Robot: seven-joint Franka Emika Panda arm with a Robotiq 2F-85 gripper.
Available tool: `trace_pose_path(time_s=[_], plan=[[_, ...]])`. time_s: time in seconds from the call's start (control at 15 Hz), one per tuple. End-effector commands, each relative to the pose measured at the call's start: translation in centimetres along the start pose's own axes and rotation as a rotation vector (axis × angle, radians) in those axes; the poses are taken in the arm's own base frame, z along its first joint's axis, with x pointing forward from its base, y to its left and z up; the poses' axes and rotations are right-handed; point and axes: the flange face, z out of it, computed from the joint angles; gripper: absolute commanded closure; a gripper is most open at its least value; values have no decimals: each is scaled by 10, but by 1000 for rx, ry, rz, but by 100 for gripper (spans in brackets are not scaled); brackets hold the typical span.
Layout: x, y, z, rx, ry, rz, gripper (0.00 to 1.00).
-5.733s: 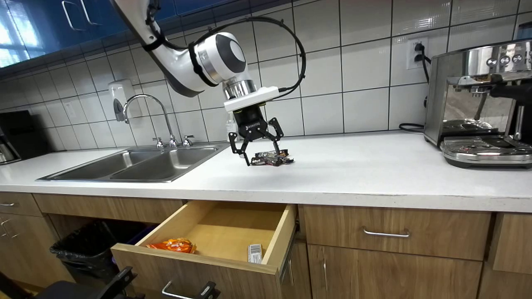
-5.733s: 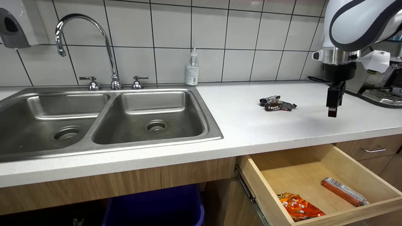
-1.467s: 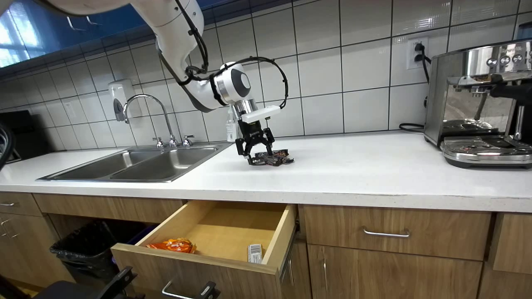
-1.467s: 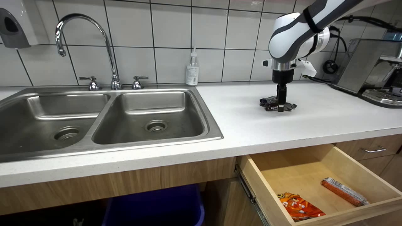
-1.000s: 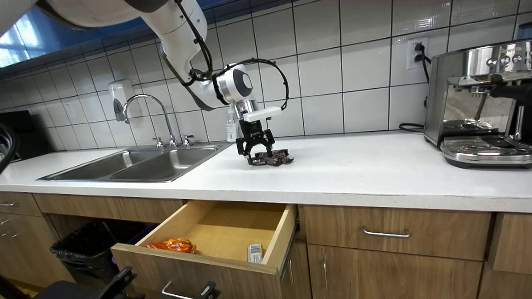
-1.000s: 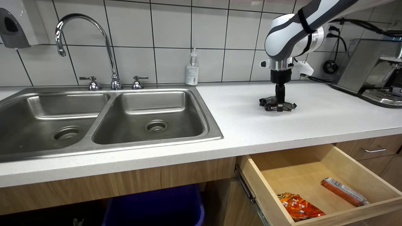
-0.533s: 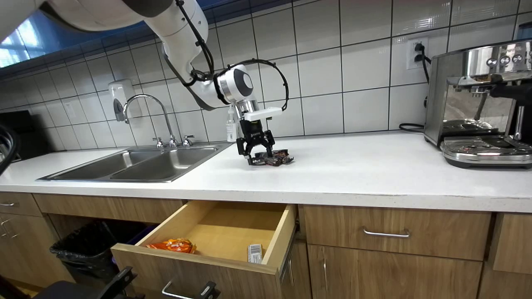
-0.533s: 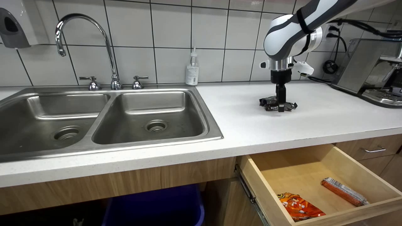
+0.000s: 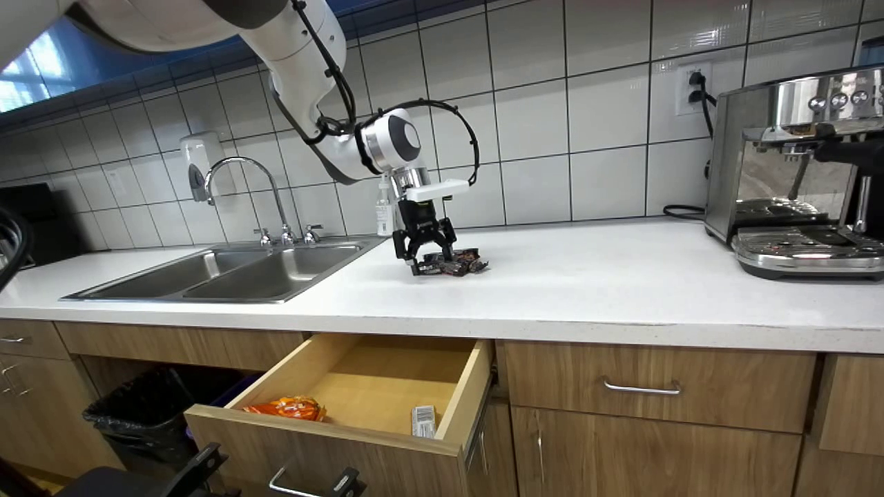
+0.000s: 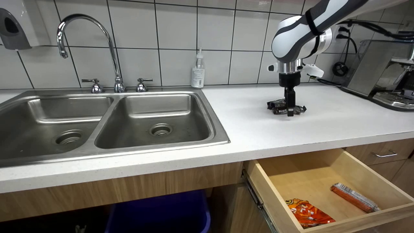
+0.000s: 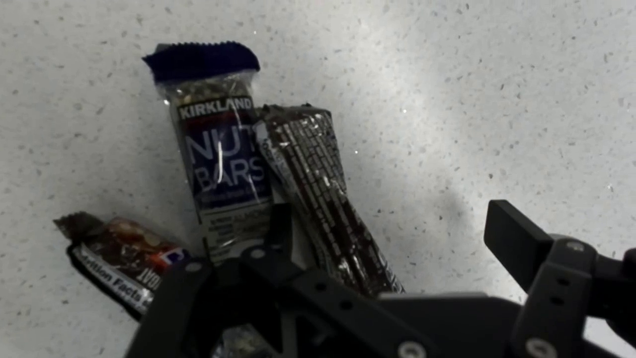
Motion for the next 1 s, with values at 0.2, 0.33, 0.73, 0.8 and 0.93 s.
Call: trace_pose_path(time_s=[0.2, 0.33, 0.73, 0.8, 0.93], plan=[[-6, -11, 6, 40, -8, -32, 0], [-7, -13, 8, 45, -9, -31, 0], [-11, -12, 7, 48, 0, -22, 0], [-12, -12, 7, 48, 2, -21, 0], [-14, -11, 5, 46, 7, -18, 0]])
